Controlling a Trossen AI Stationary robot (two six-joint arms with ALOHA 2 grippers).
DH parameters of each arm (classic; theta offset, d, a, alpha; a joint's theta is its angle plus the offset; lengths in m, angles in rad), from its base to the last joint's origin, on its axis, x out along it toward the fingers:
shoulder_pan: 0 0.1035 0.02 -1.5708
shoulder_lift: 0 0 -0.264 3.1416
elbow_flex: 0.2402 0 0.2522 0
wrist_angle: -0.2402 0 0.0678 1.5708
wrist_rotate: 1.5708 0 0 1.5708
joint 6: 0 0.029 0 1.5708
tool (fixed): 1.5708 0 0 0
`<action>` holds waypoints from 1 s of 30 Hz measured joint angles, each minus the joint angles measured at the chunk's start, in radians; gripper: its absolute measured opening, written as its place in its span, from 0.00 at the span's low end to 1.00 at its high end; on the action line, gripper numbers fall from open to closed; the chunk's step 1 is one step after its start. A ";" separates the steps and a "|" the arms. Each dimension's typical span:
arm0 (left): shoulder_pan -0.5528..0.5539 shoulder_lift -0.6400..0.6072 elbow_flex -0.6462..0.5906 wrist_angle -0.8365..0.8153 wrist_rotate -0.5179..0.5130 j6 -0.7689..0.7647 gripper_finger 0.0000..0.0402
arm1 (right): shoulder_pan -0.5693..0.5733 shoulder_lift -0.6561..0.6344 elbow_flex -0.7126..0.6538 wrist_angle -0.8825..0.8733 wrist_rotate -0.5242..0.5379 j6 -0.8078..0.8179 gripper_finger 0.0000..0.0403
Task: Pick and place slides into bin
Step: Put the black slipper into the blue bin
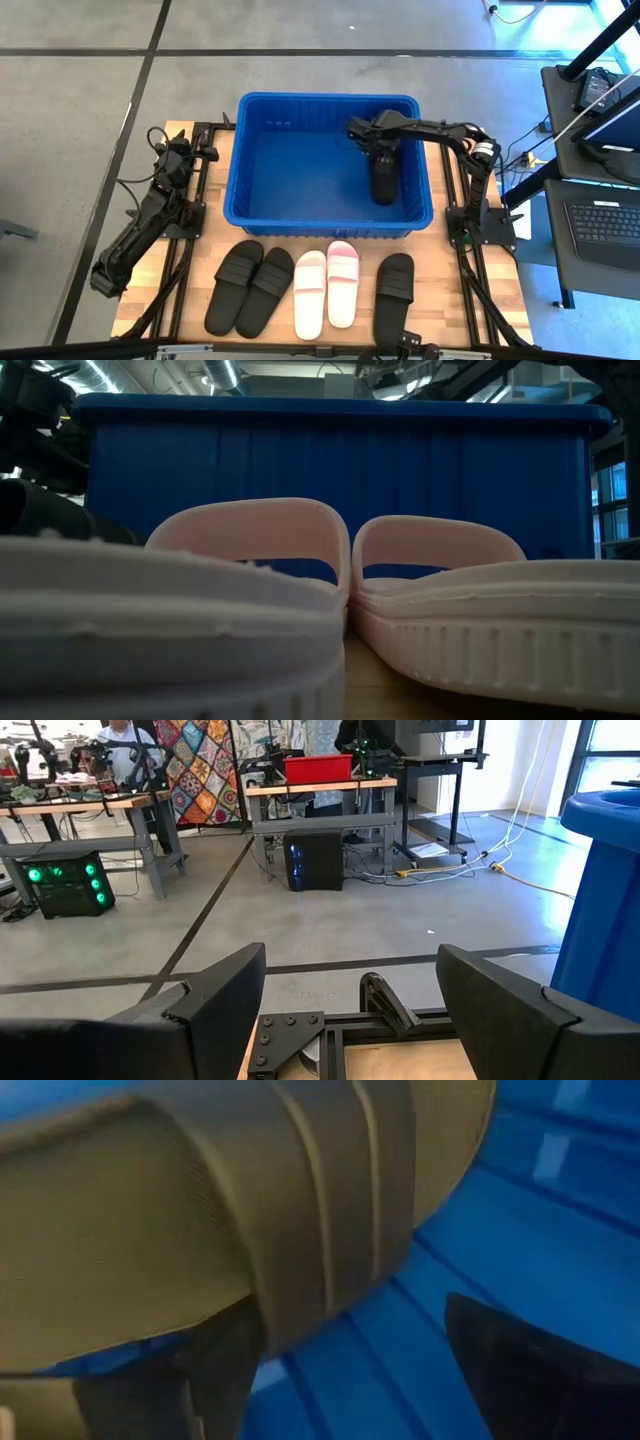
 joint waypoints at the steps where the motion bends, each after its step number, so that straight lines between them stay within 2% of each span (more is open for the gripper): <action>1: 0.000 0.000 0.000 0.000 0.000 0.000 0.72 | 0.001 0.000 0.020 -0.019 -0.033 0.006 0.76; 10: 0.000 0.000 0.000 0.000 0.000 0.000 0.72 | 0.000 0.000 0.203 -0.145 -0.255 0.048 0.76; 14: 0.000 0.000 0.000 0.000 0.000 0.000 0.72 | 0.001 0.000 0.243 -0.084 -0.469 0.022 0.76; 16: 0.000 0.000 0.000 0.000 0.000 0.000 0.72 | 0.008 0.000 0.234 0.001 -0.526 0.022 0.76; 20: 0.000 0.000 0.000 0.000 0.000 0.000 0.72 | 0.036 0.009 0.189 0.124 -0.555 -0.003 0.76; 30: 0.000 0.000 0.000 0.000 0.000 0.000 0.72 | 0.102 0.082 0.059 0.160 -0.554 -0.085 0.76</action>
